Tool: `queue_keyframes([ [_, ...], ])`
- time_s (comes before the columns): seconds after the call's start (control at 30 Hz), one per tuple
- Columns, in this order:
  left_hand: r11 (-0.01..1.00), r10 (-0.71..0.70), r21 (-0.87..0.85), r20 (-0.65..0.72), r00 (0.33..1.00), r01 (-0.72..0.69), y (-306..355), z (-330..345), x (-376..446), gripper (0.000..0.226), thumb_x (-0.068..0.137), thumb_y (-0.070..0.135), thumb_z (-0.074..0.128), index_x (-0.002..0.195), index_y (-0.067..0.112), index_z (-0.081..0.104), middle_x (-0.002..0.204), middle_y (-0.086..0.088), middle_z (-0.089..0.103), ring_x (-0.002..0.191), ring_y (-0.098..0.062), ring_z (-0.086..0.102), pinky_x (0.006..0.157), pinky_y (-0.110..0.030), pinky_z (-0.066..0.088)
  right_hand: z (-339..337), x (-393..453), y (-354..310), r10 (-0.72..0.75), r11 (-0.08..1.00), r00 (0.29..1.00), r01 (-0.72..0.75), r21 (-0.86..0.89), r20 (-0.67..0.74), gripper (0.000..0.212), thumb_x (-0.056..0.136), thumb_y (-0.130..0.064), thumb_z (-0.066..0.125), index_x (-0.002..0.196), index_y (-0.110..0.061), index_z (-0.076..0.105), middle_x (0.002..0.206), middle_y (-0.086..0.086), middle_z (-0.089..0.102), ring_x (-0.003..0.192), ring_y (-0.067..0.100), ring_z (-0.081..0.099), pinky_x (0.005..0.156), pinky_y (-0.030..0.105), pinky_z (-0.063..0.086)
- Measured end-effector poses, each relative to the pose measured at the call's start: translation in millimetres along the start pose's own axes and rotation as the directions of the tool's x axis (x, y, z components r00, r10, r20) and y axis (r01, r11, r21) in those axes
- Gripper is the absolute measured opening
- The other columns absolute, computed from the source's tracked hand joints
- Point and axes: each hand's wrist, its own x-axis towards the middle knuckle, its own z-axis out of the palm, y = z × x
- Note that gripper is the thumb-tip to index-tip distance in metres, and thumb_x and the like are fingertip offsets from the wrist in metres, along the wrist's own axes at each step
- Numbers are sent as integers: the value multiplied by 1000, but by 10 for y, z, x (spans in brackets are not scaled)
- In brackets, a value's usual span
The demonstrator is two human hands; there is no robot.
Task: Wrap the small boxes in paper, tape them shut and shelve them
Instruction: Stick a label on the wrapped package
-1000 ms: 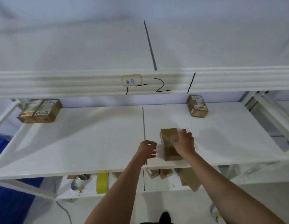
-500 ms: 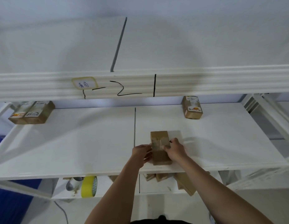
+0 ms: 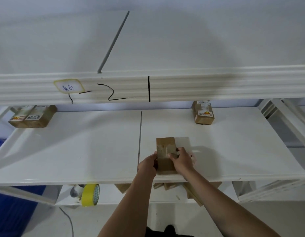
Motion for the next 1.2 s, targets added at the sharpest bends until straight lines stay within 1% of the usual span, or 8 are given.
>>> queue_keyframes([
  [0.23,994,-38,99,-122,992,50,24,69,6,27,77,26,82,95,7,76,87,-11,76,80,-25,74,65,-31,61,-15,-25,-22,-36,998,999,37,-47,17,47,97,-40,61,132,-16,42,127,10,58,106,26,60,79,35,52],
  [0.43,984,4,178,-46,999,5,77,53,-26,10,89,11,67,94,5,73,85,-10,72,74,-22,67,53,-28,54,-84,-50,-93,-2,996,998,7,-88,58,41,99,-38,58,129,-16,40,123,8,60,96,21,55,66,30,41],
  [0.5,992,-3,123,-87,996,14,64,1,47,17,86,13,72,98,3,76,90,-15,76,83,-29,73,66,-35,61,-123,-87,-146,17,998,997,-12,-60,76,40,100,-36,58,129,-16,40,127,7,59,99,21,54,67,28,40],
  [0.57,998,12,69,17,1000,-13,68,-20,-77,18,91,14,68,103,1,73,97,-18,75,92,-35,72,80,-44,62,-147,-125,-189,35,999,996,-33,-24,84,39,100,-33,59,131,-16,41,129,6,57,99,18,51,60,23,36],
  [0.7,970,143,179,122,982,-164,123,-137,-375,29,95,30,68,110,6,61,108,-16,67,94,-30,66,67,-38,57,-142,-211,-300,25,998,996,-29,58,83,42,96,-34,66,128,-19,42,130,2,56,98,14,48,58,18,34],
  [0.83,942,179,232,264,948,-243,328,-214,-638,48,90,44,70,119,15,46,114,-16,61,99,-31,64,80,-47,60,-193,-396,-457,17,979,993,-39,199,113,49,90,-38,72,129,-25,46,122,-2,53,99,13,46,59,16,34],
  [1.0,847,297,319,383,875,-426,466,-255,-770,60,94,55,58,142,23,42,123,-9,63,102,-25,68,84,-42,61,-190,-515,-595,31,889,987,-100,446,159,57,90,-56,64,135,-24,48,124,3,63,107,23,65,91,42,58],
  [1.2,820,317,331,415,853,-466,442,-269,-1009,60,91,67,52,134,27,40,122,-7,63,105,-24,67,91,-45,59,-175,-763,-835,10,948,999,-26,318,50,57,101,-61,34,137,-20,49,122,3,59,98,17,56,66,25,44],
])
